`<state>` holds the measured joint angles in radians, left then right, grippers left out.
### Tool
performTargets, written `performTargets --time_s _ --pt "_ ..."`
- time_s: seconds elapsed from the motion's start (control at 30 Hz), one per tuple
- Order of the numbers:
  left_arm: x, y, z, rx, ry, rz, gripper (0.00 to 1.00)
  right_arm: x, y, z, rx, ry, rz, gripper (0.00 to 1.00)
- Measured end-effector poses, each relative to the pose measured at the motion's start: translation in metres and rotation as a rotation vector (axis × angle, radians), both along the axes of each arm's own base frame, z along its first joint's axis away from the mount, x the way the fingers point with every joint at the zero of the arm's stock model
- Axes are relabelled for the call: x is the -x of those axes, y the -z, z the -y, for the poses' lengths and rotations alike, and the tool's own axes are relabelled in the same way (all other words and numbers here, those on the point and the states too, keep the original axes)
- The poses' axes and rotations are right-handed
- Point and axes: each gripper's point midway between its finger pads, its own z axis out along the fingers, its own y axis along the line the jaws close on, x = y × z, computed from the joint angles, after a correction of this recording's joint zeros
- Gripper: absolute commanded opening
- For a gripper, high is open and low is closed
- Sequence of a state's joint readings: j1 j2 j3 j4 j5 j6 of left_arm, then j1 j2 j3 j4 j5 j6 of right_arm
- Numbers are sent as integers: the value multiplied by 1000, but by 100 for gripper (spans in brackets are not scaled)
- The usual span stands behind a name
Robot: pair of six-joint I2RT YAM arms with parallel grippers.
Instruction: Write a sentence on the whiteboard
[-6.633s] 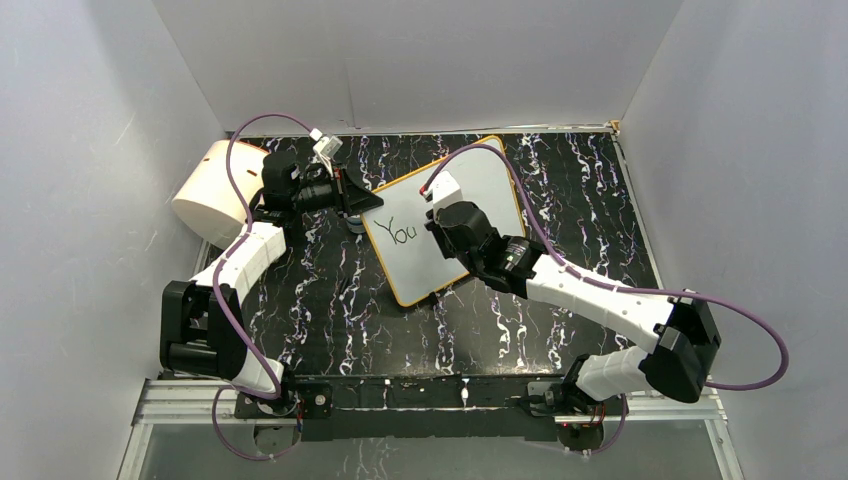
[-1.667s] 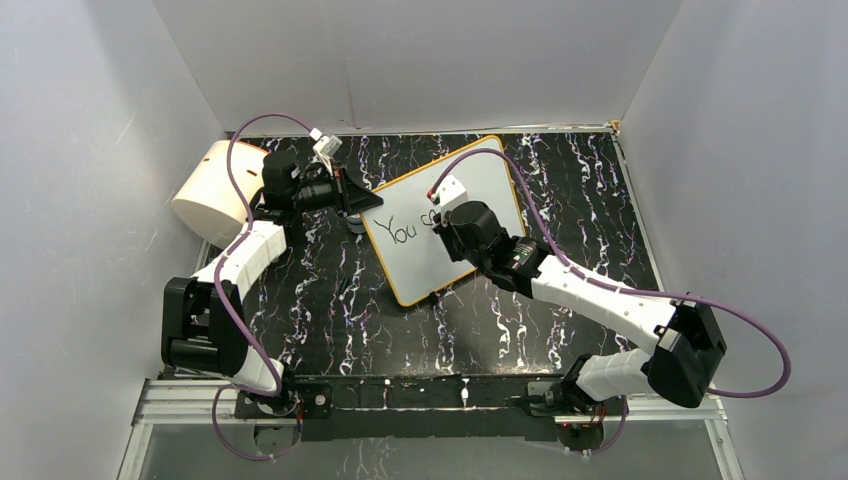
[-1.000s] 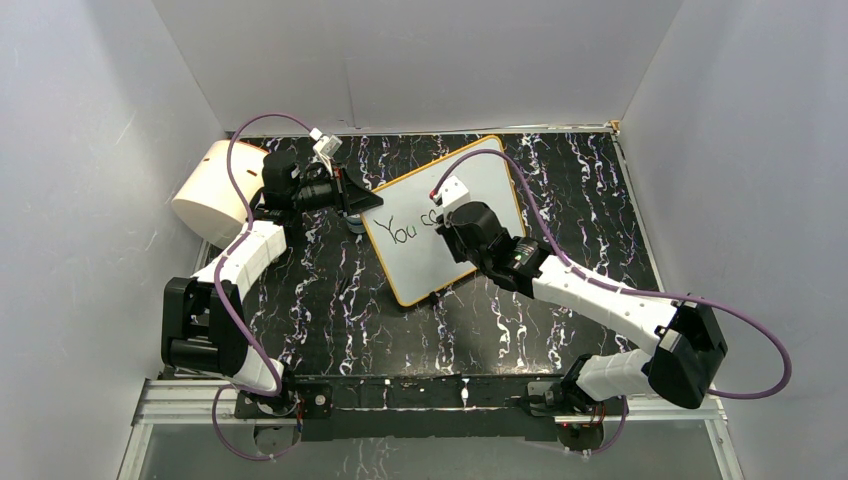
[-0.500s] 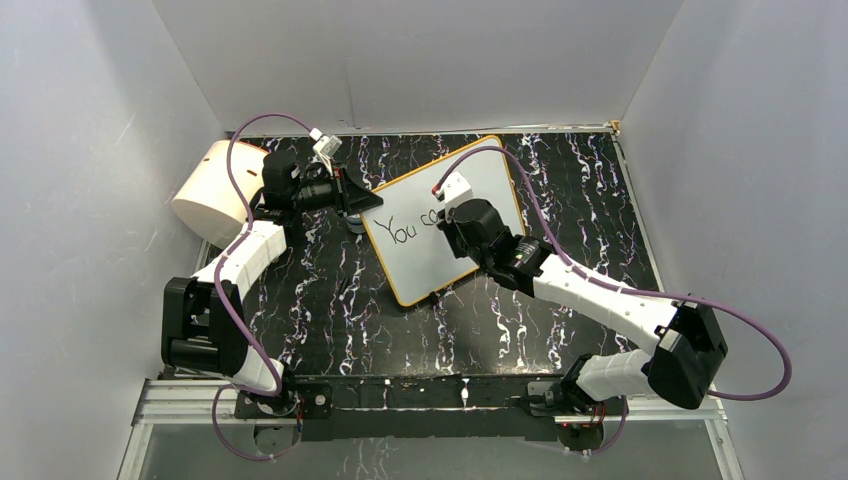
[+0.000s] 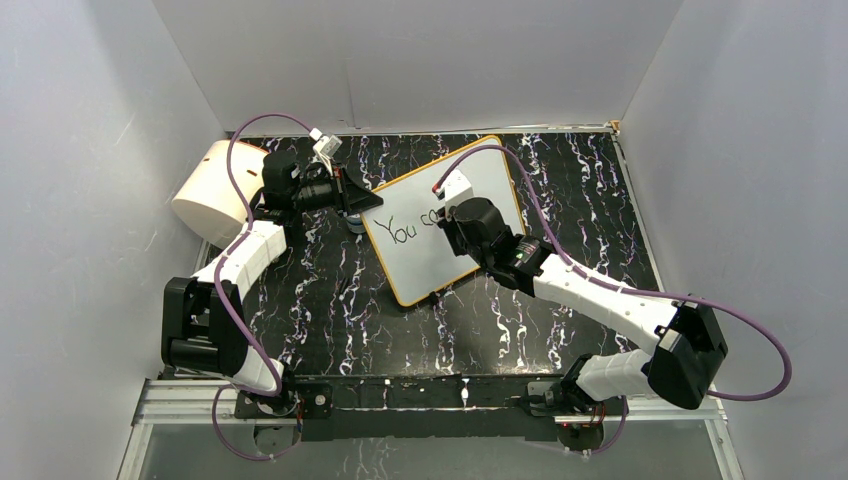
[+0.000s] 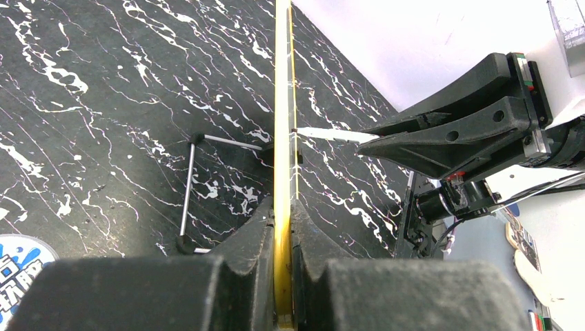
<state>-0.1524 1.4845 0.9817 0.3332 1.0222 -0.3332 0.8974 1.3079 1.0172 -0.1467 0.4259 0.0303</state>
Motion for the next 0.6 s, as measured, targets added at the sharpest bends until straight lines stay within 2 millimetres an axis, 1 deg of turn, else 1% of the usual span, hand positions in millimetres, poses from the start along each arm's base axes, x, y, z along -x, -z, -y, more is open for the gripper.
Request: performTargets --time_s 0.6 --pt "0 0 0 0 1 0 0 3 6 3 19 -6 -25 0"
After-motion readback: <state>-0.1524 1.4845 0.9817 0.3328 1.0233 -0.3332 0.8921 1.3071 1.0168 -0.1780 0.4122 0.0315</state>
